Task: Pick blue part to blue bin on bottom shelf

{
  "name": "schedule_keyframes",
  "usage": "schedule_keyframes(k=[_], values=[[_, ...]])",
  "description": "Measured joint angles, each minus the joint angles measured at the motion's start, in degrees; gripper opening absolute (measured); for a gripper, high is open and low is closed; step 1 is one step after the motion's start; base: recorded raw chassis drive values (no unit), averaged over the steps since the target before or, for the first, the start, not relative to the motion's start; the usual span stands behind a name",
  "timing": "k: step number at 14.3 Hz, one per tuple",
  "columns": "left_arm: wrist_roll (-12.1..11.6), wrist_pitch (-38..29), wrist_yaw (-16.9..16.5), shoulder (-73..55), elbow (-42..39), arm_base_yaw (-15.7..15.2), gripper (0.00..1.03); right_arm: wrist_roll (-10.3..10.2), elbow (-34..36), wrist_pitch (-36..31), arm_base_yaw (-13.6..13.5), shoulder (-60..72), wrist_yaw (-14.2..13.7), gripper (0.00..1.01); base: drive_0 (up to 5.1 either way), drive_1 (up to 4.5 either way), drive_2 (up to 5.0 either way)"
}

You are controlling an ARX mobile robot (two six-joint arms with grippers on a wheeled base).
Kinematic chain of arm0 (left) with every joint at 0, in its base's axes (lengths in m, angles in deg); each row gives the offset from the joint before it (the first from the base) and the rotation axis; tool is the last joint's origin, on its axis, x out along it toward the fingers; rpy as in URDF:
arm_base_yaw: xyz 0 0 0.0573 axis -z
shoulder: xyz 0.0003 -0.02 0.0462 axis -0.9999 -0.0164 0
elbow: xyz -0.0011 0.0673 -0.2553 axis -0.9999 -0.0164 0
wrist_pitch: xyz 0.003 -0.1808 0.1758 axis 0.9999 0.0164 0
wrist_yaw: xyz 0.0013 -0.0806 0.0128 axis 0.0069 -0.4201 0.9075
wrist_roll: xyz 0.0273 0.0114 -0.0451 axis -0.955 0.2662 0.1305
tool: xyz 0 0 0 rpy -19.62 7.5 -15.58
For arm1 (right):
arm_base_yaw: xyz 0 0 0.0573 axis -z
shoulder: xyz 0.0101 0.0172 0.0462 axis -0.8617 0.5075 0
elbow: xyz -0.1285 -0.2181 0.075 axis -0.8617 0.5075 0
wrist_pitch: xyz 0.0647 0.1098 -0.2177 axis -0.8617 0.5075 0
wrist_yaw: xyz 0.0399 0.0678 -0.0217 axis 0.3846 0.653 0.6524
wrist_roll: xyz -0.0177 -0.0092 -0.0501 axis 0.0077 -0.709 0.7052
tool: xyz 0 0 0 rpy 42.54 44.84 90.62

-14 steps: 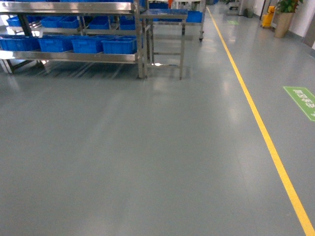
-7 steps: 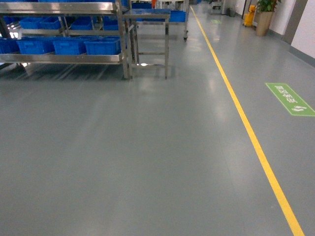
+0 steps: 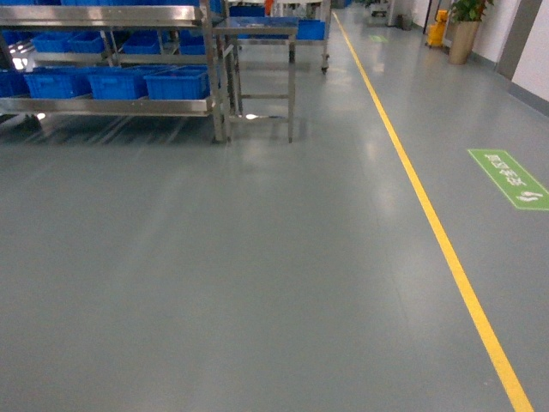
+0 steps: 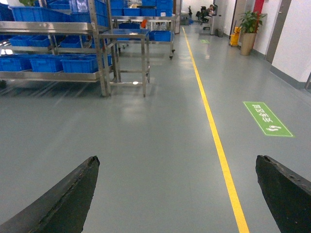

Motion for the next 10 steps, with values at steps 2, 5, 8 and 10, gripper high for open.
schedule_keyframes(k=[2, 5, 8, 10], values=[[0.0, -0.07, 0.0, -0.04, 0.0, 0.0, 0.44, 0.0, 0.0, -0.09, 0.0, 0.0, 0.02, 0.98, 0.0, 0.0, 0.0], [0.0, -0.04, 0.0, -0.09, -0.02, 0.0, 0.44, 0.0, 0.0, 0.09, 0.0, 0.0, 0.0, 0.98, 0.0, 0.0, 0.0], [0.0, -0.02, 0.0, -0.04, 0.0, 0.0, 0.44, 0.0, 0.0, 0.02, 0.0, 0.0, 0.0, 0.98, 0.0, 0.0, 0.0], [0.0, 0.22, 0.0, -0.24, 0.0, 0.0, 0.44, 0.0, 0.0, 0.02, 0.0, 0.0, 0.02, 0.98, 0.0, 0.0, 0.0]])
